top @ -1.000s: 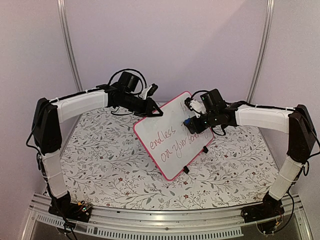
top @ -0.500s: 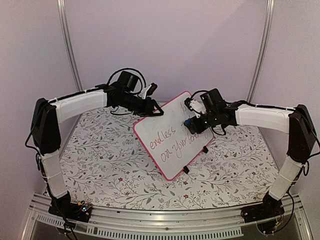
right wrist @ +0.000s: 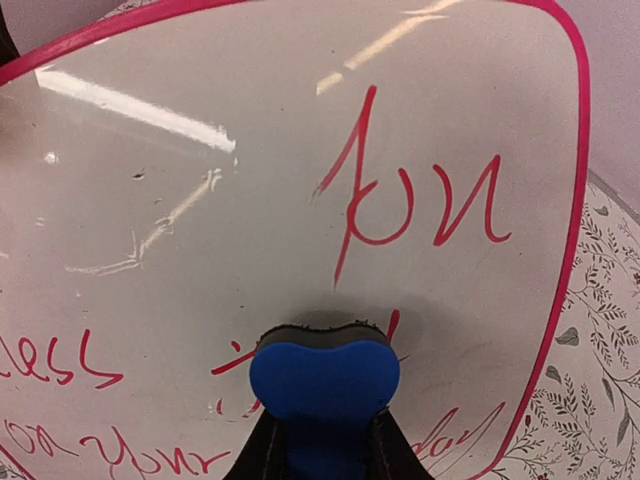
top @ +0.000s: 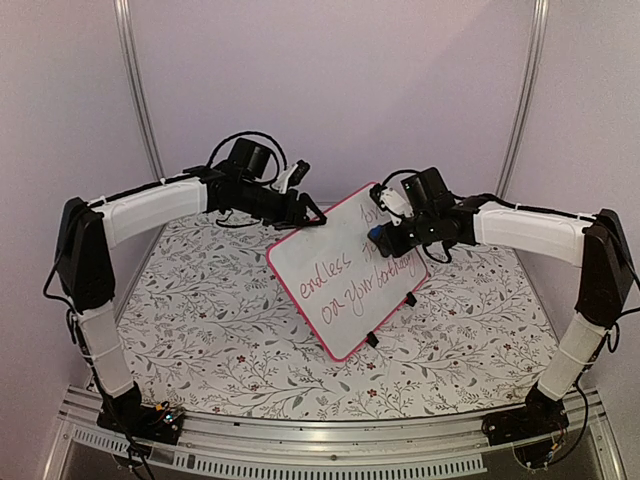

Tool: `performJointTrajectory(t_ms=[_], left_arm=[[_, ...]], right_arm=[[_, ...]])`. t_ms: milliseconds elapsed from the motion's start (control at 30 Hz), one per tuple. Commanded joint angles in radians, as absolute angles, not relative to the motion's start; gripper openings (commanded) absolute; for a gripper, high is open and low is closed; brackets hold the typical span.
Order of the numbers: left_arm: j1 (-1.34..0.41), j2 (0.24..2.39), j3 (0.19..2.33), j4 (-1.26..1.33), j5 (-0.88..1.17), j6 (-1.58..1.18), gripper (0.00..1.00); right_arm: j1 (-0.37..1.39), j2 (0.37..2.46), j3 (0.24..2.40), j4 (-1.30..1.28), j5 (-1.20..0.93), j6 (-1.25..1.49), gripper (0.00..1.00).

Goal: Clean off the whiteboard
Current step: Erase the whiteboard at the center of the board.

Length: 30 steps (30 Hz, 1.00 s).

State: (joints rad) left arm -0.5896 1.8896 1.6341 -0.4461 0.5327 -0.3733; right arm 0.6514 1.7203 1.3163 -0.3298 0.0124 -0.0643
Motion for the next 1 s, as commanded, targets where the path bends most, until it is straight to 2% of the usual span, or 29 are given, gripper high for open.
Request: performJointTrajectory(t_ms=[0,333,633,833,900,967], left_arm=[[-0.572,1.838,1.615,-0.415,0.513,-0.375,0.59],[-0.565,1.783,1.566,-0.350,0.474,-0.381,0.78],[-0.563,1.791,1.554,-0.338,0.484,-0.383,0.83],[-0.559,1.766,1.542,-0.333,0.440,-0.384,0.84],[-0.555,1.752,1.532,-0.323,0.429,-0.388,0.95],[-0.548,1.734,1.526,-0.312,0.422,-0.388,0.99]], right_arm=[[0.651,1.685,1.370,-0.316,0.050,-0.059,0.00],[0.645,1.706,1.440,-0.317,0.069,-0.061,0.00],[0.629,1.807,1.633,-0.367,0.014,-0.077,0.00],[0.629,1.829,1.628,-0.362,0.009,-0.073,0.00],[0.629,1.822,1.608,-0.357,0.010,-0.069,0.00],[0.628,1.811,1.589,-0.355,0.011,-0.066,0.00]])
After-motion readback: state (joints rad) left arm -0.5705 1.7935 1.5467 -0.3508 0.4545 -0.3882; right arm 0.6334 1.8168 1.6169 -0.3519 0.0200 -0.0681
